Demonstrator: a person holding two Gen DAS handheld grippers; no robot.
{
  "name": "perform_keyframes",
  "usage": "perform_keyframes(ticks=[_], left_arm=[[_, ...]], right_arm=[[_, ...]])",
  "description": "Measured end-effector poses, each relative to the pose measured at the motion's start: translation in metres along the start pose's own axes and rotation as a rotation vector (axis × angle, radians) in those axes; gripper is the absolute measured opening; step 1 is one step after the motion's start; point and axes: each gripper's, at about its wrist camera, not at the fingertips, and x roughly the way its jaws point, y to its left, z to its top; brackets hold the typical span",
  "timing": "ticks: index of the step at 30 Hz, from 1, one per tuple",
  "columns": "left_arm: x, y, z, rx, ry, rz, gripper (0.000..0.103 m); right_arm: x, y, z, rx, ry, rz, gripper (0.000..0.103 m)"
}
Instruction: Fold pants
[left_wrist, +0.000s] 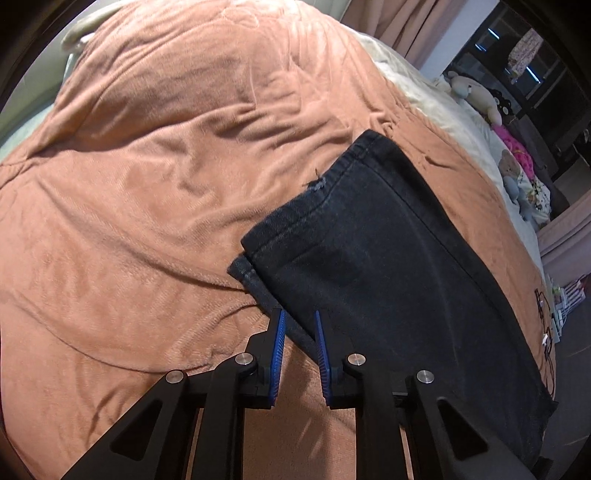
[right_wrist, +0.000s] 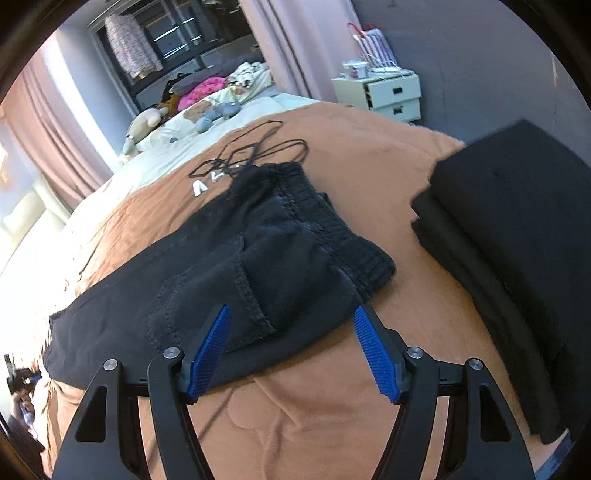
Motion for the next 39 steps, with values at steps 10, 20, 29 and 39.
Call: perform_keyframes(ticks=[10, 20, 29, 39], left_arm=[[0.033, 0.006, -0.009, -0.055, 0.042, -0.009, 0.019], [0.035, 0.019, -0.011, -0.120, 0.041, -0.045, 0.019], [0.036, 0.026, -0.014, -0.175, 0.022, -0.047, 0.019], [0.021, 0.015, -0.009, -0.137, 0.034, 0.010, 0.019]], right_arm=[[0.034, -0.024, -0.009, 0.120, 0.085, 0.016, 0.068], [0.069, -0.024, -0.003, 0.156, 0.119, 0.050, 0.068], [0.069, -0.027, -0.010, 0.147, 0.098, 0.049, 0.068], [0.071, -0.023, -0.010, 0.135, 0.087, 0.042, 0.069]])
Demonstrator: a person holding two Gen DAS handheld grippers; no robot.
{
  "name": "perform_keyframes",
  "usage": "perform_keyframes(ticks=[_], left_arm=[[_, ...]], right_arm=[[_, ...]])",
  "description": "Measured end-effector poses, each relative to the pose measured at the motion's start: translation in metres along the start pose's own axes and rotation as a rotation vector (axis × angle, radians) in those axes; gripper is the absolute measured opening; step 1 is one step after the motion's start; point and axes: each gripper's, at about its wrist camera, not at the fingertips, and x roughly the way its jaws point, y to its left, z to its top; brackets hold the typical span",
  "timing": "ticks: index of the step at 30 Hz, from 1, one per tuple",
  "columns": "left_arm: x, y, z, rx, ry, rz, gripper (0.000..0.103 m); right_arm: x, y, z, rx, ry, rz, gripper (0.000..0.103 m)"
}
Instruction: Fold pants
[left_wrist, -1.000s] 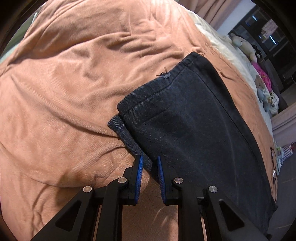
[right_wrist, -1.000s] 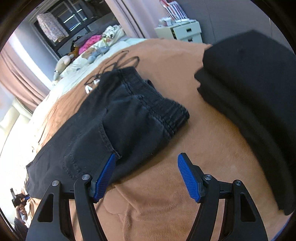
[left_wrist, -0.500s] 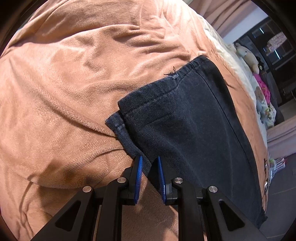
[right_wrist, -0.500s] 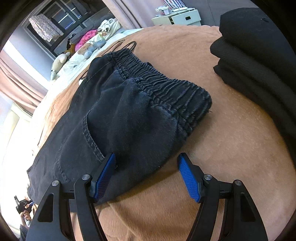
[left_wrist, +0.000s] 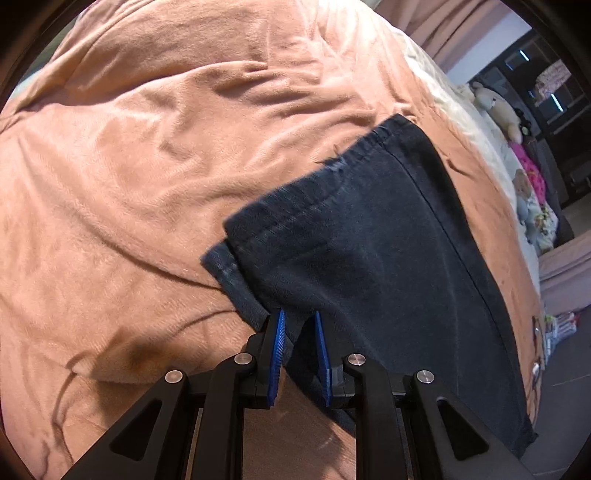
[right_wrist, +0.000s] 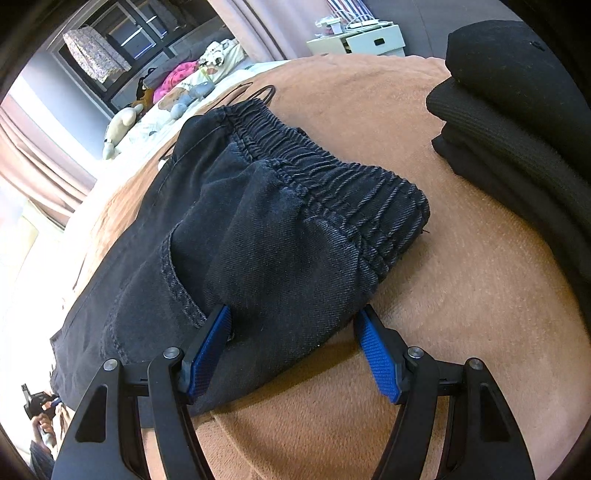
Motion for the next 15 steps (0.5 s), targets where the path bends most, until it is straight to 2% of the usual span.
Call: perform_keyframes(ticks=[4, 8, 15], left_arm=[[-0.001, 0.008, 0.001, -0.010, -0.034, 0.062, 0.019], [0.004, 0.018, 0.002, -0.020, -0.032, 0.043, 0.019], [0.008, 0.013, 0.006, 0.001, -0.051, 0.068, 0.021]], right_arm=[[-0.001, 0.002, 0.000, -0.006, 0.003, 0.006, 0.069], [-0.002, 0.001, -0.001, -0.011, 0.002, 0.005, 0.069], [-0.002, 0.001, 0.000, -0.023, 0.009, 0.007, 0.068]])
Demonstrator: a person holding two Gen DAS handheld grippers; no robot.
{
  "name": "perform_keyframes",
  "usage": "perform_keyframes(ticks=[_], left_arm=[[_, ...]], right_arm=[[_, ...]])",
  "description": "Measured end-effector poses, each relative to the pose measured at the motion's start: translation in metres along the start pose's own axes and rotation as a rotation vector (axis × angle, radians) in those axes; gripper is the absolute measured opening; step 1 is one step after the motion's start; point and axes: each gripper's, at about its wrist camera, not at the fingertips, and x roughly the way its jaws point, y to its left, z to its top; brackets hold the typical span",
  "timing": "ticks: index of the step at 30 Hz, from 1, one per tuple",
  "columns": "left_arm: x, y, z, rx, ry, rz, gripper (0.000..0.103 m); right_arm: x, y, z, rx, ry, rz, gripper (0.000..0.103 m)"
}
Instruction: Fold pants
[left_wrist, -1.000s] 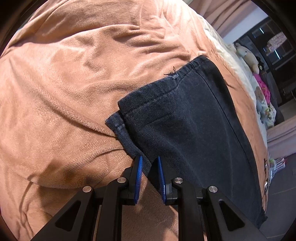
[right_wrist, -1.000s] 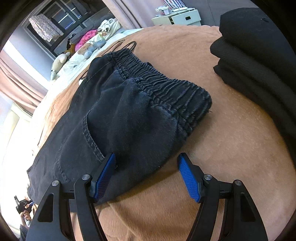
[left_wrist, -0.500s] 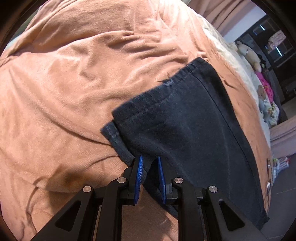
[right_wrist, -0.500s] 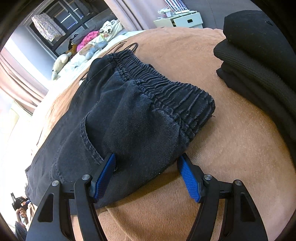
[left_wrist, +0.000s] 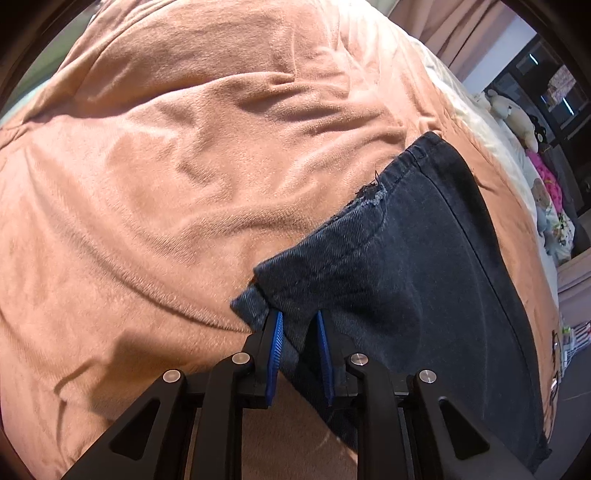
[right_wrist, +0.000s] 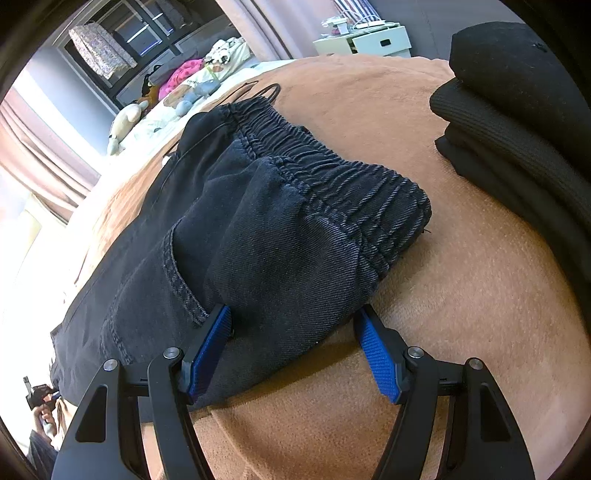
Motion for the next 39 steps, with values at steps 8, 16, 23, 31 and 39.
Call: perform_keyframes(ticks=[8, 16, 23, 31, 39], left_arm=[[-0.013, 0.004, -0.006, -0.017, -0.017, -0.004, 0.002], [-0.020, 0.016, -0.006, -0.069, 0.008, -0.051, 0.003], [-0.008, 0.016, -0.006, -0.105, 0.052, -0.100, 0.031], [0.005, 0.022, -0.002, -0.164, 0.013, -0.164, 0.033], [0.008, 0.022, 0.001, -0.211, -0.046, -0.199, 0.037]], right_arm=[[0.000, -0.009, 0.006, 0.031, -0.011, -0.021, 0.009], [-0.016, -0.007, 0.001, 0.046, -0.062, -0.030, 0.001], [-0.010, -0.004, 0.001, 0.040, -0.004, -0.020, 0.008], [-0.003, -0.018, 0.006, 0.071, 0.006, 0.045, 0.039], [0.012, -0.031, 0.007, 0.179, -0.041, 0.135, 0.038]])
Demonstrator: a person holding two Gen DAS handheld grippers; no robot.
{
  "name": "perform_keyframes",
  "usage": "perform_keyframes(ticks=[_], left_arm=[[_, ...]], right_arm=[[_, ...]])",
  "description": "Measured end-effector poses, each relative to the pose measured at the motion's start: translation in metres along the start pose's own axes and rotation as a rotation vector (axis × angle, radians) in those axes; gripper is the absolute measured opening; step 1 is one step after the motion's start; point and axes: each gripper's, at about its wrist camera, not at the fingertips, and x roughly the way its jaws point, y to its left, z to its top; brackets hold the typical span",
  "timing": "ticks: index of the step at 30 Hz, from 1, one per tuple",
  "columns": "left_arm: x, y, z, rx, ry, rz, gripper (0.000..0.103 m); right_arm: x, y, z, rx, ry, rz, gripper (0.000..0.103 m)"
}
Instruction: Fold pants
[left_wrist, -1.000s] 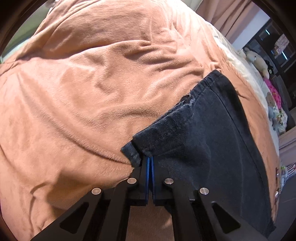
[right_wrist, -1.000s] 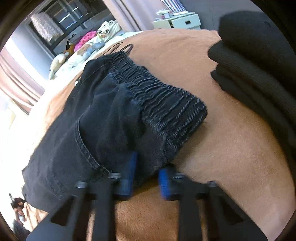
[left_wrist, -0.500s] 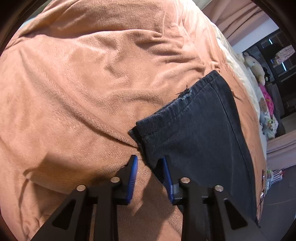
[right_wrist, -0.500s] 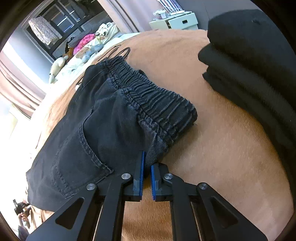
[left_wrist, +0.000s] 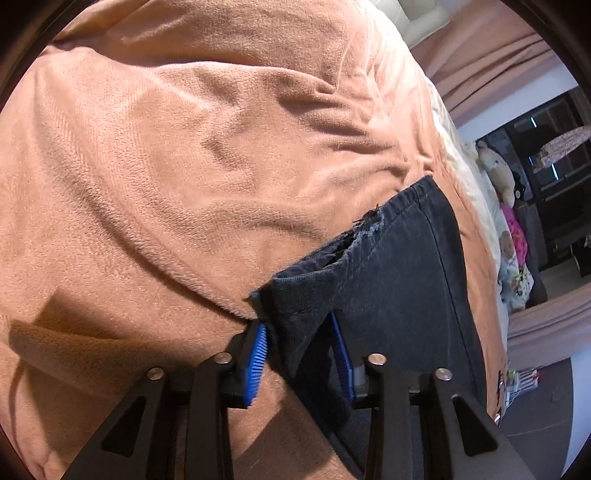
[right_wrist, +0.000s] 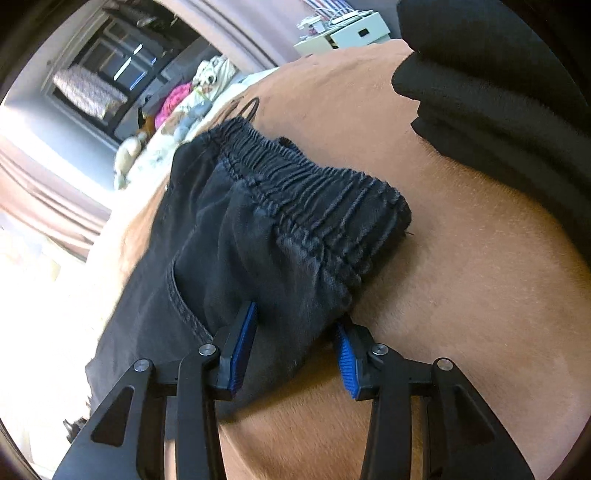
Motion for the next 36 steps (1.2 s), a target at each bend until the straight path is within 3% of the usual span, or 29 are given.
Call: perform_keyframes(ticks=[1, 2, 3, 5, 15, 21, 36], left_arm=[[0.001, -0.005, 0.000, 0.005, -0.002, 0.011, 0.037], [0.001, -0.008, 0.000, 0.016, -0.007, 0.019, 0.032], [-0.002, -0.012, 0.000, 0.034, -0.014, 0.019, 0.010], [-0.007, -0.016, 0.003, 0.048, -0.033, 0.010, 0.005], [-0.055, -0.035, 0.015, 0.021, -0.090, 0.007, 0.004], [-0.091, -0.044, 0.017, 0.060, -0.109, -0.007, 0.004], [-0.198, 0.014, -0.004, 0.049, -0.121, 0.010, 0.004]], right_arm=[[0.001, -0.002, 0.001, 0.014, -0.011, 0.011, 0.029], [0.002, -0.004, 0.001, 0.025, -0.008, 0.027, 0.010], [0.004, -0.004, 0.002, 0.031, 0.003, 0.041, 0.005], [0.001, 0.000, 0.004, 0.011, -0.015, 0.030, 0.000], [-0.027, 0.037, 0.020, -0.033, -0.081, 0.042, 0.000], [-0.040, 0.052, 0.021, -0.064, -0.076, 0.034, 0.000], [-0.082, 0.045, 0.006, -0.083, -0.015, 0.055, 0.000]])
